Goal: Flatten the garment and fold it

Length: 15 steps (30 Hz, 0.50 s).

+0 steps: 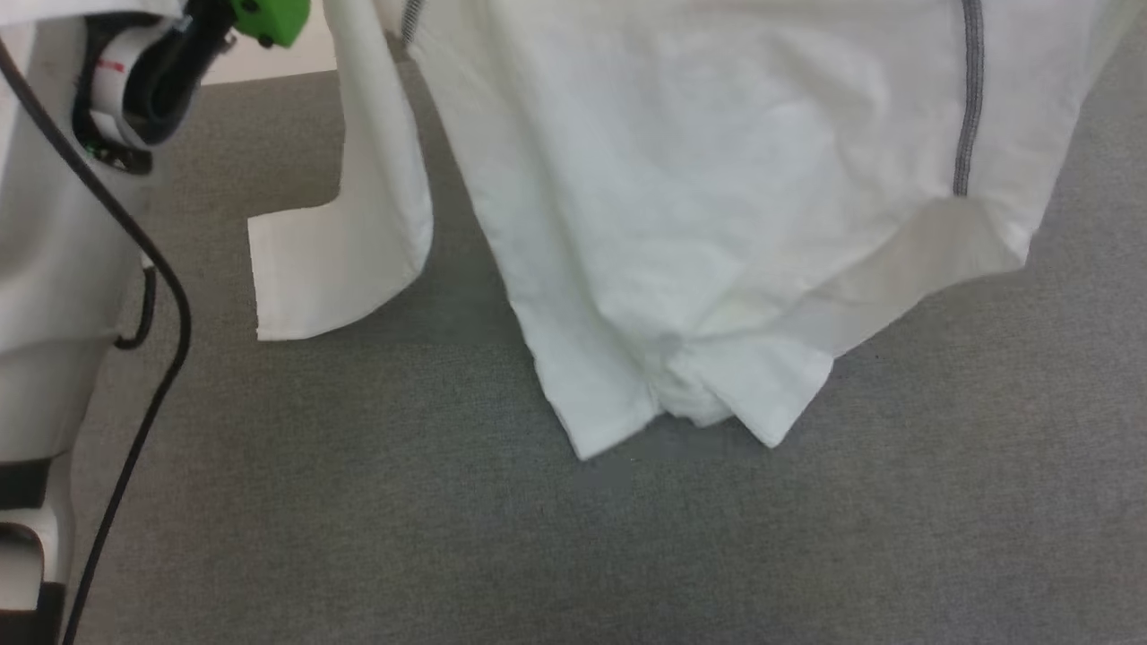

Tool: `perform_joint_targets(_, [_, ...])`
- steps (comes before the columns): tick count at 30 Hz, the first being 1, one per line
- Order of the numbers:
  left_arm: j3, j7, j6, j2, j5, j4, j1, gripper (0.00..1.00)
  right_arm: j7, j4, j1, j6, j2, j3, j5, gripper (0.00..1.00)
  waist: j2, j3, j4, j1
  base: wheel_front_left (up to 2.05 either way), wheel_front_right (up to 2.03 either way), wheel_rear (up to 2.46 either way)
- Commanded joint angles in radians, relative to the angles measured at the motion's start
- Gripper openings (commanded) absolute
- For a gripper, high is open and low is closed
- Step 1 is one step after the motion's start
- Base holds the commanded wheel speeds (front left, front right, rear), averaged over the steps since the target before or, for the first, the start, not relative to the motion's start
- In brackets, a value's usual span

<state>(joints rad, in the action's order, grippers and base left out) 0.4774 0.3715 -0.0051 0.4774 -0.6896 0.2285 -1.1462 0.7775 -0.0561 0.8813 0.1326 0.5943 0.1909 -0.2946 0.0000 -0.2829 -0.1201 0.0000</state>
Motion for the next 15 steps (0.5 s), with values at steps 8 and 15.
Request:
perform_joint_targets(8, [-0.081, -0.120, 0.128, 0.015, 0.112, 0.027, -0.188, 0.00, -0.063, 0.108, 0.314, -0.002, -0.008, 0.051, 0.049, 0.00, 0.0000, -0.149, -0.007, 0.0000, 0.00, 0.00, 0.00])
perform_joint_targets(15, [-0.115, -0.243, 0.201, 0.032, 0.227, 0.069, -0.394, 0.00, -0.240, 0.218, 0.570, -0.002, -0.069, 0.036, 0.176, 0.00, 0.0000, -0.276, -0.025, 0.0000, 0.00, 0.00, 0.00])
